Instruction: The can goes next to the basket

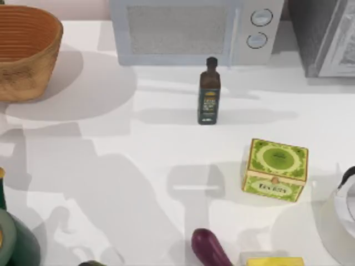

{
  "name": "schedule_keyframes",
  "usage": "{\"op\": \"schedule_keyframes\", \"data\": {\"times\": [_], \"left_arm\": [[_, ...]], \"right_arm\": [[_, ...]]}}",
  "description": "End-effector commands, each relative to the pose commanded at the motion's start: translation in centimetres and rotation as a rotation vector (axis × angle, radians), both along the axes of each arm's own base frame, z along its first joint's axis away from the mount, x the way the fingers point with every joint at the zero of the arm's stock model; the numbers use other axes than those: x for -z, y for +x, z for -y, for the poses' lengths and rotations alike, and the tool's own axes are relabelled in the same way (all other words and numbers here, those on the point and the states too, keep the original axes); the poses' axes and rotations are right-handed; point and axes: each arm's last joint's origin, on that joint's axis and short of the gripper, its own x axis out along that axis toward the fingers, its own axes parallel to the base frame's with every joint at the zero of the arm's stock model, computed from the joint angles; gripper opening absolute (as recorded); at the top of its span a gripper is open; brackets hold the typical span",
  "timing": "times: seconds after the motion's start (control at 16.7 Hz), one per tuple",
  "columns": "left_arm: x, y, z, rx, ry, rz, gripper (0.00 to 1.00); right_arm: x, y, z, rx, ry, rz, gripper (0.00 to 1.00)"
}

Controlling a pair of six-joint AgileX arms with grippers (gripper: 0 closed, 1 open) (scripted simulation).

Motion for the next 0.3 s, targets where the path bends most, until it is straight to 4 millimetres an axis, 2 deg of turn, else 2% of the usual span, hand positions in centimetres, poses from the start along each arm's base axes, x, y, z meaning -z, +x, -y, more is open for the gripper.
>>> {"op": "schedule_keyframes", "data": {"times": [0.3], "left_arm": [[-2.6,0.5,0.3,-0.006,0.005,0.056,1.0]], "right_arm": [[0.0,0.0,0.0,0.0,0.0,0.0,1.0]]}}
